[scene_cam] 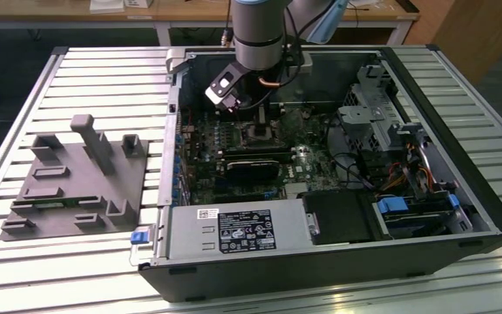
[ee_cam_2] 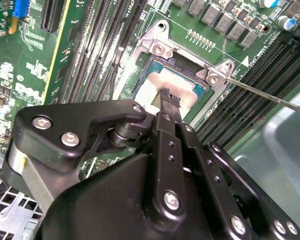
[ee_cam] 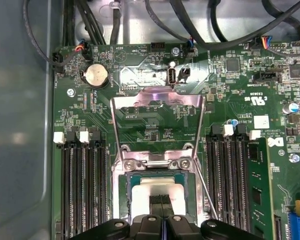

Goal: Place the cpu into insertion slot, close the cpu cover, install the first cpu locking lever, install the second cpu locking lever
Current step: 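Place the cpu into insertion slot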

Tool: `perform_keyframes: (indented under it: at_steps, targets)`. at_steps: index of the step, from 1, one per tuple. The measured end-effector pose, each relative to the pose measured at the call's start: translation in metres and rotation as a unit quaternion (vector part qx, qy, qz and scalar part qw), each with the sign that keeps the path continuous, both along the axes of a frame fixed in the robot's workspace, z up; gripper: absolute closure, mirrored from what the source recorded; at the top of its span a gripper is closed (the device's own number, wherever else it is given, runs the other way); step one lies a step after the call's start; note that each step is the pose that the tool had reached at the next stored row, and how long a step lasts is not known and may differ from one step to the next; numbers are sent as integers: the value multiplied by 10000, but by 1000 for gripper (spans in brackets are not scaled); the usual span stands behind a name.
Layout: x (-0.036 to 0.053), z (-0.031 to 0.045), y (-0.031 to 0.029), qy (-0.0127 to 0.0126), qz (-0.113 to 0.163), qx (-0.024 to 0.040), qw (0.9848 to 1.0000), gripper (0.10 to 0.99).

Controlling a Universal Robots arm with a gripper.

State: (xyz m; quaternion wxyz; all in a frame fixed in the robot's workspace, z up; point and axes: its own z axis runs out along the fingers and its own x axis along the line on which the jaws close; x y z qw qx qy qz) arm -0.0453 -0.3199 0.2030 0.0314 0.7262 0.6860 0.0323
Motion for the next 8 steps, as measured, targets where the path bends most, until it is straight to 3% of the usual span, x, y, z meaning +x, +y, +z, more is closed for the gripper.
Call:
perform_keyframes:
  at_steps: [8]
  targets:
    - [0,138,0,1,0,-1,10000,980]
